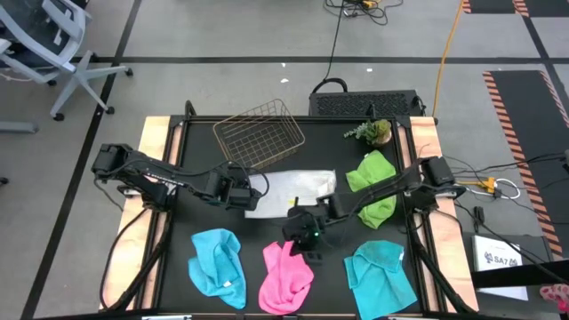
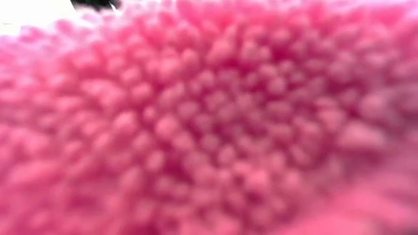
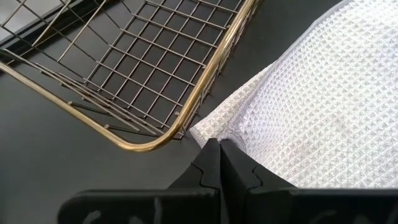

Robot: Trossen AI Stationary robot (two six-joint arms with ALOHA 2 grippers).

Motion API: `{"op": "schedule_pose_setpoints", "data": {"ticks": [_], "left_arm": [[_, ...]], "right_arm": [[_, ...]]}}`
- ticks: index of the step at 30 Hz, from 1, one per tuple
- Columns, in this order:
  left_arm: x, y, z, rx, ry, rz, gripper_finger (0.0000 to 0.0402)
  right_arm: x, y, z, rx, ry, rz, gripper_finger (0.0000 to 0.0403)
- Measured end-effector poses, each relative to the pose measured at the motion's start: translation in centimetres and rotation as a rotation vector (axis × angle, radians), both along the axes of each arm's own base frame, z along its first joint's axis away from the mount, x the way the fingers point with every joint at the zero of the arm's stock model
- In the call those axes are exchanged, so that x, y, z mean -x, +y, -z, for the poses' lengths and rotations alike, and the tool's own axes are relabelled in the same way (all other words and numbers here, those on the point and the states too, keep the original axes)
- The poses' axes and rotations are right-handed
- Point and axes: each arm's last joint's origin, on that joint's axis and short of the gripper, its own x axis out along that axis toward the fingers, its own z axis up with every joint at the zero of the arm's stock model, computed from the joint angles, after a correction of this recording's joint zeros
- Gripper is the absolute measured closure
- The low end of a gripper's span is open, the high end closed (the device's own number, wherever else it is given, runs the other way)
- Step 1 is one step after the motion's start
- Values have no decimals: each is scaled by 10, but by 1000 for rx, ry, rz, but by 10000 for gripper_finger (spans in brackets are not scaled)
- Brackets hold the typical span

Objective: Fold microfiber towels
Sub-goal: Adjust the pink microfiber cloth

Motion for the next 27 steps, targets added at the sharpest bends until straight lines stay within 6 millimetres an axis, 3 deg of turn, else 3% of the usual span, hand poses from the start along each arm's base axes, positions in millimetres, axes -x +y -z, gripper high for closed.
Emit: {"op": "schedule_pose_setpoints", "data": {"ticks": [9, 16, 20, 27], "left_arm": [[0, 0, 0, 2, 10, 15, 401], [0, -1, 0, 11, 33, 50, 401], [0, -1, 0, 9, 38, 57, 401], [0, -1, 0, 26, 48, 74, 401]], "right_arm": [[-6, -1, 32, 82, 64, 36, 403], [-15, -5, 52, 188, 61, 184, 403], [-20, -1, 66, 148, 83, 267, 403], [11, 26, 78, 218, 371, 263, 403]]}}
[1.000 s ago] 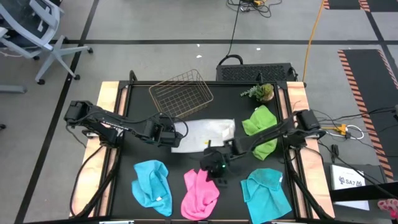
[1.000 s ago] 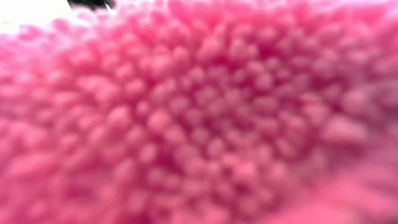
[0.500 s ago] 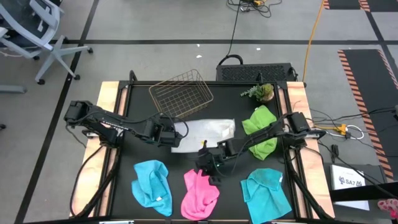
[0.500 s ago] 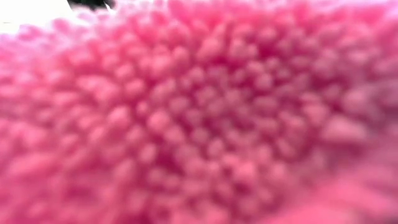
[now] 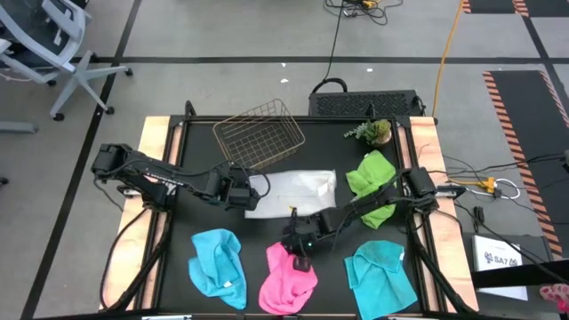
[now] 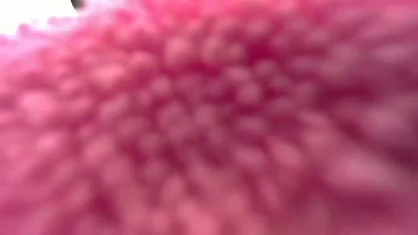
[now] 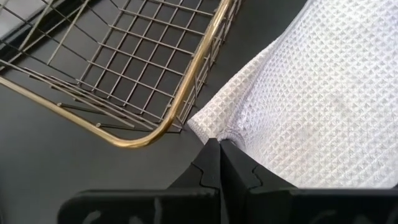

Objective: Fold microfiber towels
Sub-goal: Adjust the pink microfiber cloth, then adjust the wire basket

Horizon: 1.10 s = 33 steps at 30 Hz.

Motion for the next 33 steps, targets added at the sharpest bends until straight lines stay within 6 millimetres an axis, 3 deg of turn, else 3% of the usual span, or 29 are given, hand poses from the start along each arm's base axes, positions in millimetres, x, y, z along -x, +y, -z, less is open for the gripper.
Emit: {"op": "schedule_pose_setpoints", "data": {"ticks": [5, 14, 18, 23, 28, 33], "left_arm": [[0, -1, 0, 6, 1, 3, 401], [0, -1, 0, 7, 0, 1, 401], [0, 0, 0, -5, -1, 1, 401], [-2, 0, -9, -22, -19, 22, 401], [-8, -1, -20, -33, -28, 79, 387], [-9, 1, -23, -62, 3, 123, 359]], "right_arm": [[28, 20, -2, 54, 173, -37, 403], [71, 30, -45, 153, 290, -2, 403], [75, 26, -80, 183, 143, 47, 403], [77, 6, -110, 208, 19, 134, 403], [75, -12, -124, 222, -34, 162, 403], [72, -21, -125, 235, -41, 139, 403]]}}
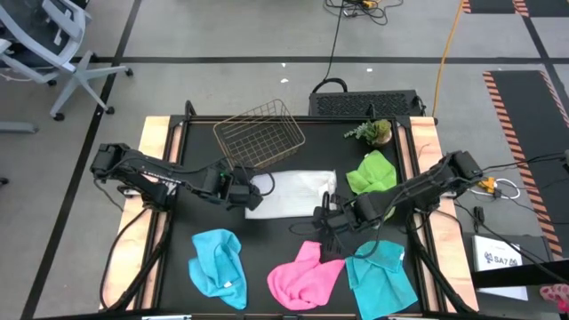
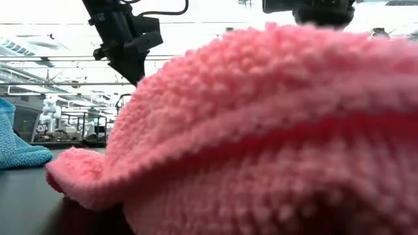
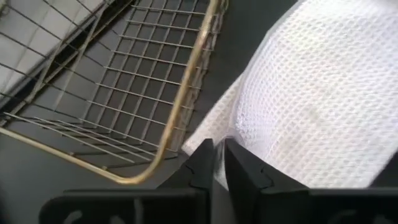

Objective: Fold microfiber towels
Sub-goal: Adjust the wire basket

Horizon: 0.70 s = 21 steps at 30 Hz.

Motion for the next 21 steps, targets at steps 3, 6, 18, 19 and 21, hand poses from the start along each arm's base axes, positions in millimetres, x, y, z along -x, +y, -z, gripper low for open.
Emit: {"op": "schedule_pose_setpoints", "data": {"ticks": [3, 6, 18, 19, 21], "left_arm": [[0, 6, 0, -8, 24, 0, 339], [2, 12, 1, -10, 50, -11, 321], [0, 54, -2, -5, 32, -107, 324], [1, 57, -2, 9, 30, -116, 333], [2, 60, -4, 37, 15, -130, 355]], "right_arm": [[0, -1, -1, 3, -3, -13, 403], [0, -1, 0, 5, -1, -16, 403], [-2, -16, -8, 37, -37, 10, 403], [-2, -18, -10, 42, -47, 19, 403], [0, -23, -16, 59, -70, 30, 403]]}}
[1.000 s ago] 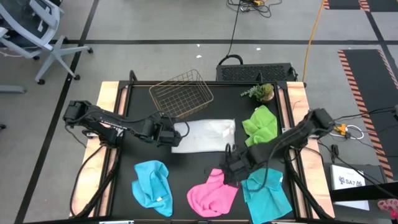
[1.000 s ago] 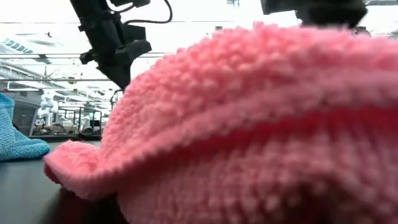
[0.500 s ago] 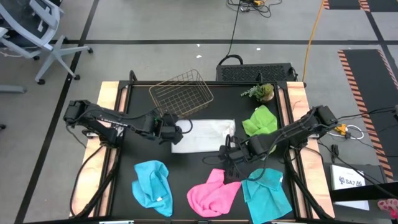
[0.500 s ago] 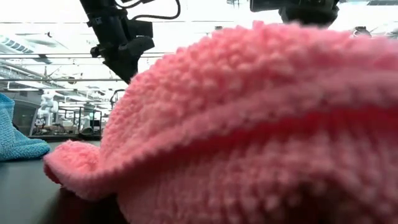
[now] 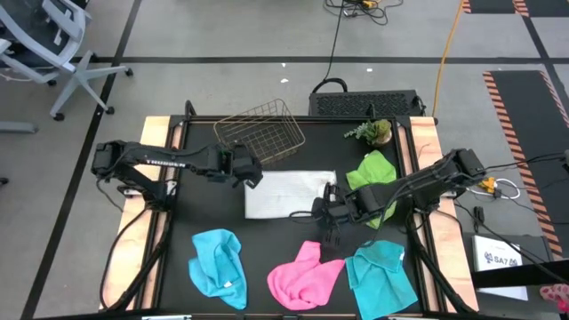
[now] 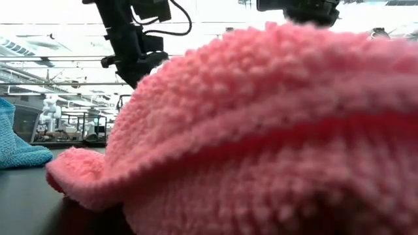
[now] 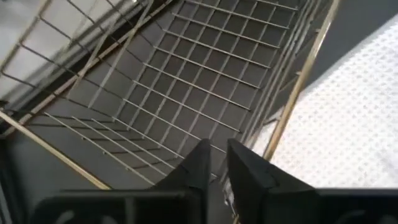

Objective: Fold microfiber towels
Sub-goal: Adjust the wire basket

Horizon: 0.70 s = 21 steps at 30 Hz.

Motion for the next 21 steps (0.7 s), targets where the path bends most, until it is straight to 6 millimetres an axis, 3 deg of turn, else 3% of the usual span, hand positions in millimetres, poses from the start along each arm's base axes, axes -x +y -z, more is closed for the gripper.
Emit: {"op": "schedule_pose_setpoints", "data": {"ticks": [3, 5, 8, 12, 17, 21], "left_arm": [[0, -2, -12, 54, -58, 16, 391], [0, -5, -22, 62, -91, 48, 395], [0, -5, -39, -62, -103, 62, 399], [10, 18, -46, -114, -30, 7, 400], [31, 46, -36, -15, 131, -94, 400], [38, 75, -36, -12, 109, -164, 401]], "right_arm": [[2, -8, -8, 29, -34, 18, 403], [3, -12, -13, 37, -50, 26, 403], [4, -19, -16, 48, -60, 22, 403], [3, -25, -17, 70, -56, -4, 403], [2, -29, -17, 88, -52, -23, 403], [1, -31, -17, 98, -49, -37, 403]]}}
